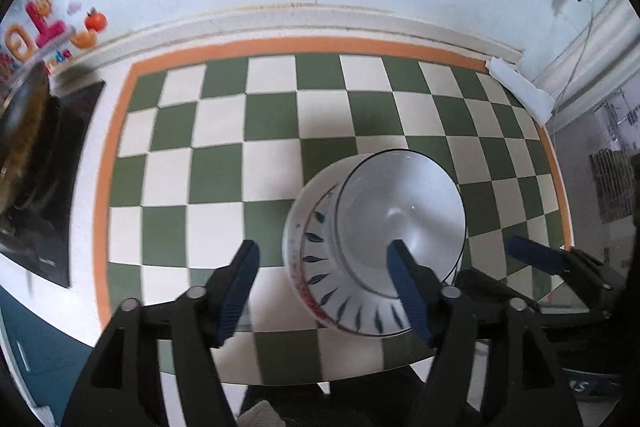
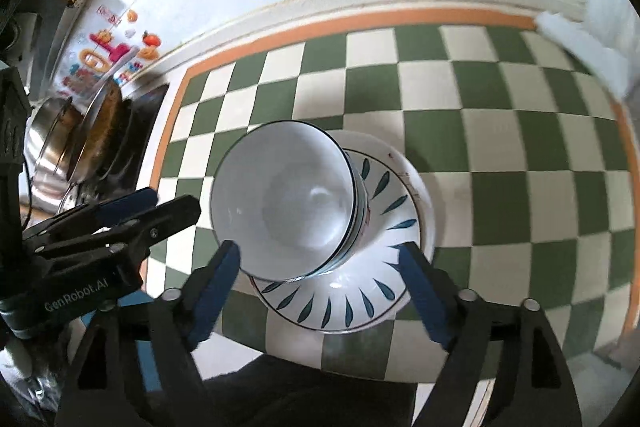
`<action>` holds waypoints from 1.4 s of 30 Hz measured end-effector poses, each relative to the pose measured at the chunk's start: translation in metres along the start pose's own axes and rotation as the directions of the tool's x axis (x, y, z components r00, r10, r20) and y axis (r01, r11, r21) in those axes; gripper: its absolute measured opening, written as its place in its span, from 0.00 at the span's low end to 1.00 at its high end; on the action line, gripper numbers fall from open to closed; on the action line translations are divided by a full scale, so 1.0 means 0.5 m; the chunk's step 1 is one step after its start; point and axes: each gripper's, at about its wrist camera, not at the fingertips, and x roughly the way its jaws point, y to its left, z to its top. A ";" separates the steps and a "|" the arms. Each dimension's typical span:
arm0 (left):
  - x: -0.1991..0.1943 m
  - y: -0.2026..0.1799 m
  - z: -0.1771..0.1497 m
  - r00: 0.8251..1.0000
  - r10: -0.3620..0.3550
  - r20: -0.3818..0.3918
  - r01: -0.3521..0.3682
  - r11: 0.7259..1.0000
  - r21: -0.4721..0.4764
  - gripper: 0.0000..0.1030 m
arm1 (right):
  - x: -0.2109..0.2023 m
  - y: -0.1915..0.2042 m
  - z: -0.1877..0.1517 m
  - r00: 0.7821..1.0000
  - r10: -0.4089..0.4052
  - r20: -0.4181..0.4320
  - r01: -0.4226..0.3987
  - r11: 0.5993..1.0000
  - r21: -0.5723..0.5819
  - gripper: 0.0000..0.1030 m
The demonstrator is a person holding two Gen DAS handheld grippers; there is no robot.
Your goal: Organize plates and bowls
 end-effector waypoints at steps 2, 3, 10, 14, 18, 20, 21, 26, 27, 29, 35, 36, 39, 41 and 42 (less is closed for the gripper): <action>-0.020 0.007 -0.007 0.999 0.029 0.029 -0.029 0.999 0.012 0.84 | -0.028 0.011 -0.017 0.998 -0.042 0.046 0.042 0.999 0.021 0.89; -0.033 0.012 -0.011 0.999 0.028 0.043 -0.029 0.999 0.018 0.89 | -0.043 0.016 -0.025 0.995 -0.070 0.070 0.068 0.997 0.034 0.91; -0.129 0.024 -0.040 0.989 0.015 0.150 -0.022 0.999 0.043 0.91 | -0.144 0.079 -0.069 0.968 -0.154 0.199 0.145 0.988 0.056 0.94; -0.188 0.018 -0.066 0.978 0.026 0.208 -0.036 0.998 0.044 0.92 | -0.202 0.110 -0.100 0.948 -0.187 0.259 0.183 0.982 0.041 0.96; -0.236 0.010 -0.097 0.967 0.033 0.252 -0.041 0.999 0.028 0.93 | -0.253 0.126 -0.135 0.934 -0.192 0.302 0.194 0.981 0.024 0.96; -0.262 0.002 -0.119 0.961 0.040 0.275 -0.046 0.999 0.016 0.93 | -0.284 0.131 -0.159 0.928 -0.191 0.320 0.197 0.980 0.015 0.96; -0.272 -0.002 -0.129 0.957 0.046 0.285 -0.051 0.999 0.013 0.93 | -0.296 0.132 -0.169 0.926 -0.187 0.328 0.193 0.981 0.012 0.96; -0.338 -0.029 -0.204 0.936 0.073 0.345 -0.072 0.997 -0.016 1.00 | -0.373 0.135 -0.237 0.911 -0.167 0.378 0.186 0.982 -0.015 0.96; -0.350 -0.034 -0.220 0.933 0.075 0.351 -0.071 0.997 -0.024 1.00 | -0.391 0.136 -0.253 0.907 -0.165 0.388 0.188 0.982 -0.022 0.96; -0.371 -0.041 -0.250 0.927 0.083 0.364 -0.073 0.996 -0.042 1.00 | -0.417 0.137 -0.280 0.903 -0.149 0.402 0.178 0.983 -0.037 0.97; -0.429 -0.059 -0.343 0.920 0.098 0.379 -0.070 0.994 -0.085 1.00 | -0.493 0.151 -0.369 0.888 -0.139 0.439 0.192 0.978 -0.078 0.97; -0.436 -0.062 -0.353 0.919 0.101 0.381 -0.074 0.994 -0.085 1.00 | -0.505 0.154 -0.387 0.886 -0.137 0.443 0.191 0.978 -0.080 0.97; -0.469 -0.068 -0.392 0.913 0.109 0.393 -0.084 0.993 -0.079 1.00 | -0.535 0.162 -0.428 0.881 -0.139 0.452 0.195 0.978 -0.079 0.97; -0.496 -0.070 -0.420 0.908 0.109 0.404 -0.086 0.993 -0.076 1.00 | -0.558 0.169 -0.457 0.876 -0.141 0.462 0.198 0.977 -0.079 0.97; -0.507 -0.070 -0.433 0.907 0.108 0.407 -0.085 0.994 -0.075 1.00 | -0.573 0.173 -0.474 0.871 -0.146 0.470 0.205 0.976 -0.077 0.97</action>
